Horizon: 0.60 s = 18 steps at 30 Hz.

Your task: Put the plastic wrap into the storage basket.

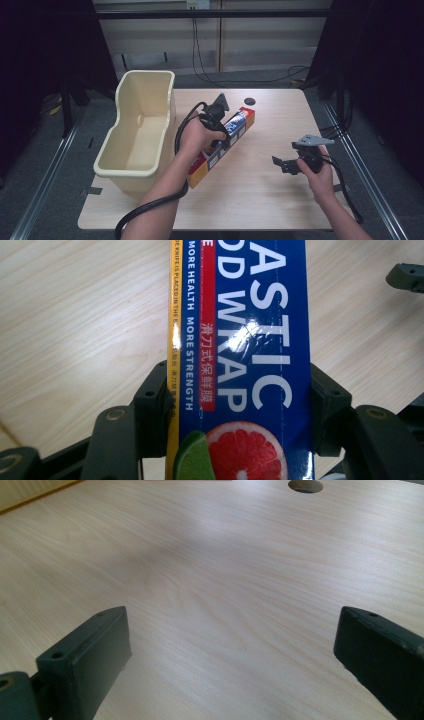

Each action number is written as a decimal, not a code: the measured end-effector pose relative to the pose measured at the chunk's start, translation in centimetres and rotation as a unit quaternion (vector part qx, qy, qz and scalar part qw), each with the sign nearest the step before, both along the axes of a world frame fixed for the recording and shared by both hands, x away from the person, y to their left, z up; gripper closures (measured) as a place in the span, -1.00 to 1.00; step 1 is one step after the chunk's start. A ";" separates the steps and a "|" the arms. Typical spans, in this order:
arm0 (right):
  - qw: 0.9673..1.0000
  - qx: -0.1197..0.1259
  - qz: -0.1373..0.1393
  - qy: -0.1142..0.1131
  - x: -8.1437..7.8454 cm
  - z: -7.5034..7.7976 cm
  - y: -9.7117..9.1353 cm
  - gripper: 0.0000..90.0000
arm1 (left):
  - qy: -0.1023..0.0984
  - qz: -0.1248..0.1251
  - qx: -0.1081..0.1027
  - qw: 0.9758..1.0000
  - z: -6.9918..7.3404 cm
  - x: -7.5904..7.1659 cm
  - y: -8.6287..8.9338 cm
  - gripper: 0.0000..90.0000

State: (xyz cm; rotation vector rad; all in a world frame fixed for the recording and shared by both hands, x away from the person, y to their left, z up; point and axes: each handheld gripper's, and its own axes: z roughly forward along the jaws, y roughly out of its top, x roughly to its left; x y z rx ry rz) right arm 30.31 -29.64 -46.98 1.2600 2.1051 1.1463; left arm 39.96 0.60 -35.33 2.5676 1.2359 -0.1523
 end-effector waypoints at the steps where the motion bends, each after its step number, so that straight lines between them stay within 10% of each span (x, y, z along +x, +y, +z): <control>1: 1.000 0.000 -0.002 -0.001 0.0 0.0 0.0 -0.97 | 0.000 0.003 0.002 1.000 0.3 0.0 0.2 -0.09; 18: 1.000 -0.003 0.006 0.001 -0.1 0.0 0.2 -0.96 | 0.003 0.030 -0.006 1.000 4.6 -0.2 3.0 -0.09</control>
